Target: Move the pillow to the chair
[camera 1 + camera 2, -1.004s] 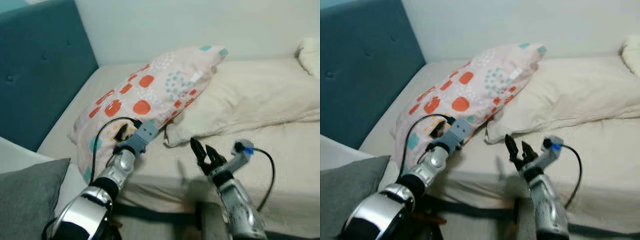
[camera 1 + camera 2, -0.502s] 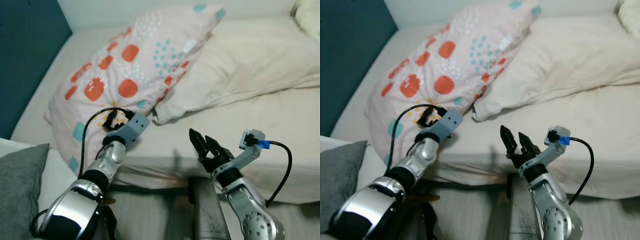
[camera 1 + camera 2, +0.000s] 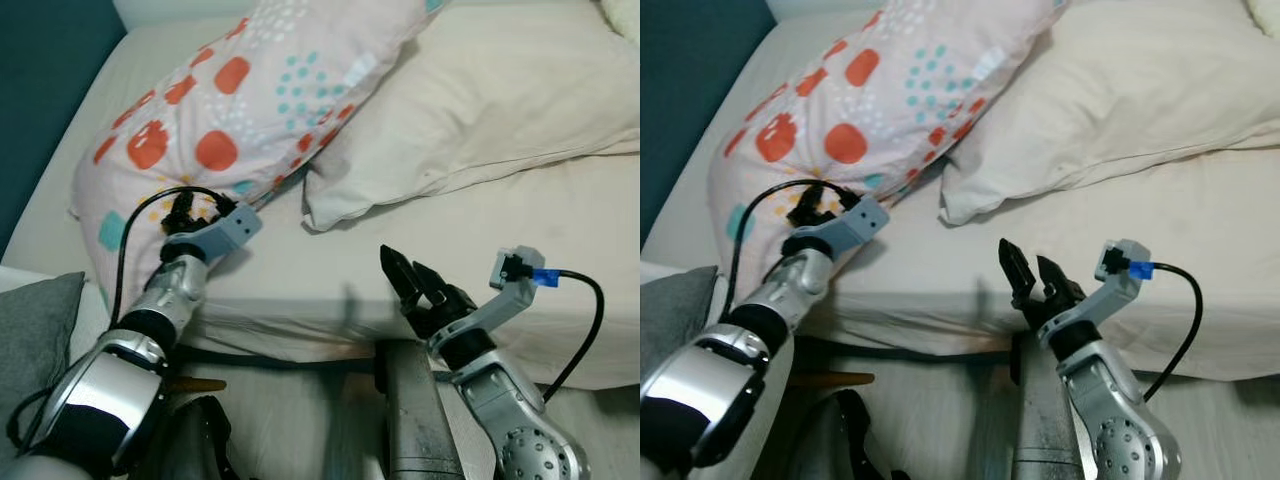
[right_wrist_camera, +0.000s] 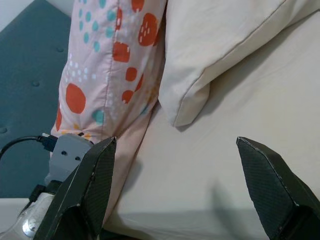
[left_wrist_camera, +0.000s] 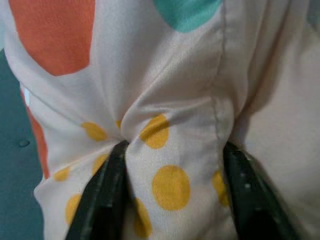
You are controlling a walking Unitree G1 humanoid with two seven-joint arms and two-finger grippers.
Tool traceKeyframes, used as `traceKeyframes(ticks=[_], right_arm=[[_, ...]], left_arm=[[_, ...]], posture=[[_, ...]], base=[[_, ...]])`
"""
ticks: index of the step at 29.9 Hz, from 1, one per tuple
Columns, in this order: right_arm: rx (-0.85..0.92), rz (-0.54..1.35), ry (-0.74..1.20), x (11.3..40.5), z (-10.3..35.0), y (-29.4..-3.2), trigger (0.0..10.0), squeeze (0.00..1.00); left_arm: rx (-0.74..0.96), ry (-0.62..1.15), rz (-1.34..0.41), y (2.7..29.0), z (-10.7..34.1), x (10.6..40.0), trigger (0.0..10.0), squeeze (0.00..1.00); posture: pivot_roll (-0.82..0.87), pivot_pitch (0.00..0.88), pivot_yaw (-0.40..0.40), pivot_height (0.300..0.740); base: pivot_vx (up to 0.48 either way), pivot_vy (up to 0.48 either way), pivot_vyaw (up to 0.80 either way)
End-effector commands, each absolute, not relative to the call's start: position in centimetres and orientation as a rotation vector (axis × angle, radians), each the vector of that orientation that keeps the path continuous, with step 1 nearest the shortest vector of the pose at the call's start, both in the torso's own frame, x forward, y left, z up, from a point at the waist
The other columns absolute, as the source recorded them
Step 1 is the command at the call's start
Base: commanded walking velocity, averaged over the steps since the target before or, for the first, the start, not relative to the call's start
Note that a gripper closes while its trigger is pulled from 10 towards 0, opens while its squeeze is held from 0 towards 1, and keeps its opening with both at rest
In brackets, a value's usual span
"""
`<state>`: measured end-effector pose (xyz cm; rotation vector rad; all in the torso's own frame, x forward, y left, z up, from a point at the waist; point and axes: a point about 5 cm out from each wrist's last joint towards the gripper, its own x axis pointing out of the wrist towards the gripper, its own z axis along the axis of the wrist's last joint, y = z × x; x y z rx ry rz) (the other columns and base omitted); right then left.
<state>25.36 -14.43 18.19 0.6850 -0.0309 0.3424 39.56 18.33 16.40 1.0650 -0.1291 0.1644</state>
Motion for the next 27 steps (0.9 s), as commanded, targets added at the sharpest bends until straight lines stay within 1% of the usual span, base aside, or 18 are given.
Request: traceKeyframes(ticks=[1,2,5,8,10,12,14,15,16,17,19,20,21,22,25,26,27], right_arm=[[0.686,0.339,-0.011,25.2,17.9,-14.4,10.0,0.0],[0.686,0.339,-0.011,25.2,17.9,-14.4,10.0,0.0],[0.686,0.329,-0.017,25.7,18.0,-14.6,10.0,0.0],[0.687,0.328,-0.019,25.8,18.1,-14.6,10.0,0.0],[0.684,0.335,-0.021,26.4,18.1,-14.4,10.0,0.0],[0.682,0.337,-0.02,26.6,18.1,-14.4,10.0,0.0],[0.684,0.349,-0.027,27.5,18.1,-14.3,10.0,0.0],[0.684,0.349,-0.027,27.5,18.1,-14.3,10.0,0.0],[0.681,0.373,-0.041,28.5,18.4,-13.8,10.0,0.0],[0.681,0.373,-0.041,28.5,18.4,-13.8,10.0,0.0],[0.674,0.405,-0.067,29.4,19.0,-13.3,10.0,0.0],[0.674,0.405,-0.067,29.4,19.0,-13.3,10.0,0.0],[0.679,0.424,-0.091,30.4,19.5,-13.0,10.0,0.0],[0.679,0.424,-0.091,30.4,19.5,-13.0,10.0,0.0],[0.691,0.444,-0.148,31.1,20.3,-13.0,10.0,0.0],[0.691,0.444,-0.148,31.1,20.3,-13.0,10.0,0.0],[0.686,0.449,-0.156,31.4,20.5,-13.0,10.0,0.0]], left_arm=[[1.103,0.013,0.174,20.8,14.4,38.8,0.0,0.0],[1.103,0.013,0.174,20.8,14.4,38.8,0.0,0.0],[1.039,0.04,0.187,21.6,13.3,38.1,0.0,0.0],[1.033,0.044,0.187,21.8,13.0,37.8,0.0,0.0],[1.003,0.04,0.213,22.6,12.9,37.5,0.0,0.0],[0.981,0.037,0.231,23.0,13.0,37.5,0.0,0.0],[0.808,0.012,0.275,23.4,14.3,37.9,0.0,0.0],[0.808,0.012,0.275,23.4,14.3,37.9,0.0,0.0],[0.607,-0.063,0.278,22.8,16.3,38.6,0.0,0.0],[0.607,-0.063,0.278,22.8,16.3,38.6,0.0,0.0],[0.365,-0.134,0.241,21.6,18.3,39.4,0.0,0.0],[0.365,-0.134,0.241,21.6,18.3,39.4,0.0,0.0],[0.135,-0.213,0.158,19.9,20.5,40.1,0.0,0.0],[0.135,-0.213,0.158,19.9,20.5,40.1,0.0,0.0],[-0.179,-0.388,-0.063,16.0,24.6,40.2,0.0,0.0],[-0.179,-0.388,-0.063,16.0,24.6,40.2,0.0,0.0],[-0.282,-0.433,-0.157,14.3,25.8,39.7,0.0,0.0]], posture=[[-0.24,0.339,0.159,0.42],[-0.24,0.339,0.159,0.42],[-0.23,0.304,0.168,0.42],[-0.23,0.296,0.168,0.42],[-0.22,0.254,0.17,0.42],[-0.22,0.254,0.17,0.42],[-0.19,0.195,0.163,0.42],[-0.19,0.195,0.163,0.42],[-0.17,0.148,0.155,0.42],[-0.17,0.148,0.155,0.42],[-0.17,0.125,0.152,0.42],[-0.17,0.125,0.152,0.42],[-0.15,0.074,0.15,0.42],[-0.15,0.074,0.15,0.42],[-0.15,0.038,0.149,0.429],[-0.15,0.038,0.149,0.429],[-0.14,0.018,0.149,0.434]], base=[[0.0,0.0,0.0],[0.0,0.0,0.0],[0.0,0.0,0.0],[0.0,0.0,0.0],[0.0,0.0,0.0],[0.0,0.0,0.0],[0.0,0.0,0.0],[0.0,0.0,0.0],[0.0,0.0,0.0],[0.0,0.0,0.0],[0.0,0.0,0.0],[0.0,0.0,0.0],[0.0,0.0,0.0],[0.0,0.0,0.0],[0.0,0.0,0.0],[0.0,0.0,0.0],[0.0,0.0,0.0]])
